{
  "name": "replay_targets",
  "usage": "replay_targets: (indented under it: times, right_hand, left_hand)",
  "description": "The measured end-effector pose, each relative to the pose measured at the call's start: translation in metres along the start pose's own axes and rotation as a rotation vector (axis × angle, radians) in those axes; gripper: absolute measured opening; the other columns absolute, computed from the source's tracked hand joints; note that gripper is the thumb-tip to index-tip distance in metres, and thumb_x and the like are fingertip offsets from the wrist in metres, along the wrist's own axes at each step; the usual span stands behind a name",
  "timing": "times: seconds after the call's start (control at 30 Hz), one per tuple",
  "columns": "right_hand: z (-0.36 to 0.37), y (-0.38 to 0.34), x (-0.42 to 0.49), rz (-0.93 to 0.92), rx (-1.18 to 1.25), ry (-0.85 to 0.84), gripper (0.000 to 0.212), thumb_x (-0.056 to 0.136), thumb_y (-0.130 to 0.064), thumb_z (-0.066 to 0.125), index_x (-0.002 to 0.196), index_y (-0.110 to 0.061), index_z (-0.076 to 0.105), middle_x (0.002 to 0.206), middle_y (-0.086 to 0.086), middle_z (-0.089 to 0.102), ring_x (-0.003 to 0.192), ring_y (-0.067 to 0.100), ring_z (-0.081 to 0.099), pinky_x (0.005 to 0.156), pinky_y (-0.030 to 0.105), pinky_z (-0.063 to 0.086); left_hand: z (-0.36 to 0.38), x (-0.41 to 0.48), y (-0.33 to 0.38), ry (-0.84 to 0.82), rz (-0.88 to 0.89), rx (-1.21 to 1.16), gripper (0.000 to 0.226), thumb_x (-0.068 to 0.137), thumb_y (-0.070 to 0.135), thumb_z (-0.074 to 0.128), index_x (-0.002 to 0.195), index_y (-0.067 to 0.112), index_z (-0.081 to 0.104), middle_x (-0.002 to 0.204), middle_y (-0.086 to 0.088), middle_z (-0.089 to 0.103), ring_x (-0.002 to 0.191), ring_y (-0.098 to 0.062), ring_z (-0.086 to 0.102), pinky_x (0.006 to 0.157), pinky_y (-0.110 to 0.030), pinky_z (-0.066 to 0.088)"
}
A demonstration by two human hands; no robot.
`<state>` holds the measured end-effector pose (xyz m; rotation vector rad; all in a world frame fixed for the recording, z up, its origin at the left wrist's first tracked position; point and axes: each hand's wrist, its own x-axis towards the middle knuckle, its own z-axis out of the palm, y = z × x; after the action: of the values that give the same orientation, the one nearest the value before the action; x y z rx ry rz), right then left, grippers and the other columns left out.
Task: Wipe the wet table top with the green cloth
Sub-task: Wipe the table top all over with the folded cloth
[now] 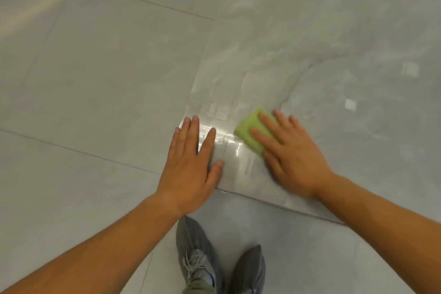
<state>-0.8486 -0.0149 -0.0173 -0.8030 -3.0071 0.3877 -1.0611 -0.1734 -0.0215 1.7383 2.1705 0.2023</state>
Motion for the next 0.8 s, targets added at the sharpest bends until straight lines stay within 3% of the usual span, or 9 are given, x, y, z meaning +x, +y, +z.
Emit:
replay_targets:
  times: [0.13, 0.2, 0.3, 0.43, 0.53, 0.63, 0.7, 0.8]
  right_hand:
    - [0.000, -0.010, 0.033, 0.380, 0.062, 0.079, 0.053, 0.102, -0.034, 0.029, 0.154, -0.026, 0.031, 0.165, 0.008, 0.019, 0.151, 0.039, 0.015, 0.121, 0.057, 0.013]
    - [0.010, -0.034, 0.013, 0.286, 0.037, 0.062, 0.053, 0.103, -0.034, 0.031, 0.155, -0.027, 0.029, 0.166, 0.007, 0.016, 0.152, 0.037, 0.013, 0.121, 0.056, 0.014]
    - [0.019, -0.053, -0.038, -0.001, 0.019, -0.037, 0.055, 0.104, -0.034, 0.035, 0.157, -0.031, 0.022, 0.167, 0.002, 0.011, 0.154, 0.032, 0.008, 0.121, 0.056, 0.017]
    - [0.016, -0.046, -0.042, -0.083, 0.045, -0.092, 0.054, 0.104, -0.037, 0.031, 0.157, -0.034, 0.020, 0.167, 0.000, 0.009, 0.154, 0.029, 0.006, 0.121, 0.056, 0.018]
    - [0.010, -0.047, 0.012, -0.013, 0.031, -0.055, 0.052, 0.104, -0.038, 0.030, 0.155, -0.033, 0.026, 0.167, 0.001, 0.014, 0.154, 0.031, 0.010, 0.122, 0.055, 0.014]
    - [0.008, -0.057, 0.092, 0.136, 0.025, 0.005, 0.051, 0.105, -0.038, 0.027, 0.156, -0.034, 0.022, 0.167, 0.000, 0.010, 0.154, 0.032, 0.005, 0.124, 0.050, 0.001]
    - [0.012, -0.070, 0.121, 0.188, 0.030, 0.023, 0.052, 0.105, -0.038, 0.028, 0.157, -0.034, 0.020, 0.168, 0.001, 0.007, 0.154, 0.032, 0.002, 0.124, 0.049, -0.001]
    - [0.023, -0.089, 0.092, 0.045, 0.003, 0.027, 0.054, 0.103, -0.034, 0.038, 0.156, -0.032, 0.025, 0.167, 0.003, 0.014, 0.153, 0.035, 0.010, 0.123, 0.054, 0.008]
  left_hand:
    - [-0.004, -0.006, 0.000, 0.058, -0.080, -0.076, 0.064, 0.102, 0.049, 0.029, 0.155, 0.013, 0.023, 0.166, -0.013, -0.001, 0.152, -0.022, -0.013, 0.122, -0.039, -0.010]
    - [-0.004, -0.017, 0.002, 0.065, -0.163, -0.087, 0.066, 0.102, 0.051, 0.026, 0.155, 0.014, 0.020, 0.167, -0.012, -0.002, 0.153, -0.022, -0.012, 0.123, -0.040, -0.007]
    - [0.003, -0.035, 0.004, 0.013, -0.176, -0.108, 0.071, 0.101, 0.056, 0.021, 0.158, 0.017, 0.002, 0.166, -0.006, -0.017, 0.150, -0.017, -0.022, 0.123, -0.041, -0.004]
    - [0.008, -0.042, -0.001, 0.029, -0.141, -0.143, 0.071, 0.103, 0.056, 0.020, 0.159, 0.018, 0.001, 0.166, -0.002, -0.018, 0.150, -0.015, -0.023, 0.124, -0.042, -0.001]
    - [0.005, -0.037, -0.006, 0.109, -0.139, -0.255, 0.064, 0.101, 0.055, 0.021, 0.154, 0.019, 0.026, 0.166, -0.003, 0.007, 0.152, -0.018, -0.001, 0.123, -0.041, 0.008]
    - [-0.008, -0.017, -0.020, 0.259, -0.175, -0.446, 0.049, 0.099, 0.049, 0.030, 0.128, 0.016, 0.051, 0.140, -0.002, 0.041, 0.129, -0.018, 0.036, 0.111, -0.042, 0.033]
    - [-0.019, 0.011, -0.034, 0.311, -0.237, -0.573, 0.048, 0.097, 0.047, 0.033, 0.126, 0.013, 0.051, 0.129, 0.000, 0.046, 0.121, -0.016, 0.042, 0.107, -0.039, 0.035]
    - [-0.037, 0.067, -0.050, 0.210, -0.336, -0.807, 0.046, 0.104, 0.041, 0.035, 0.143, 0.018, 0.042, 0.145, 0.002, 0.040, 0.133, -0.010, 0.038, 0.110, -0.026, 0.029]
